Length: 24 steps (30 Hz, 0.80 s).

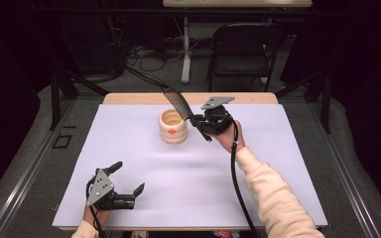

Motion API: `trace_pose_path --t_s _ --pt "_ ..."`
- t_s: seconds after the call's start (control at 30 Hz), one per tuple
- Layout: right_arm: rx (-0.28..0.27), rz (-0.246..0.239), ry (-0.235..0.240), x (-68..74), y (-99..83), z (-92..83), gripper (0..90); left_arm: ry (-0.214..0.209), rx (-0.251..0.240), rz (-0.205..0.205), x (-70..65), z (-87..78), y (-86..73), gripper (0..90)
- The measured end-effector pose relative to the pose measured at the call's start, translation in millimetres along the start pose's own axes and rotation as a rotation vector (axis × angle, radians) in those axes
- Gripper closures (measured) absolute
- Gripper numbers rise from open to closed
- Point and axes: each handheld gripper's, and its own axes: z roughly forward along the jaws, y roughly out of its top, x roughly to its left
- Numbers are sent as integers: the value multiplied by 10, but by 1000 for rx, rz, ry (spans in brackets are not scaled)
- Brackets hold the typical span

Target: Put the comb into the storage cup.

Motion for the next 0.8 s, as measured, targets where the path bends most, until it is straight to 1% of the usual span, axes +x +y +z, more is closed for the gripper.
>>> trace_pose_path --t_s 0.1,0.23,0.47,0.67,0.8 --pt "-4 6 -2 -19 21 -7 722 -1 1 1 -3 -2 1 0" --pt "-5 2 0 -26 29 -8 722 1 1 3 -4 -5 2 0" --pt "-13 3 1 -54 69 10 722 -1 3 -2 -1 5 -1 0" --pt "-9 0 1 -52 95 43 722 0 -1 -4 2 -2 -5 0" --pt "-10 -1 8 -47 109 62 722 0 1 3 -1 -5 1 0"
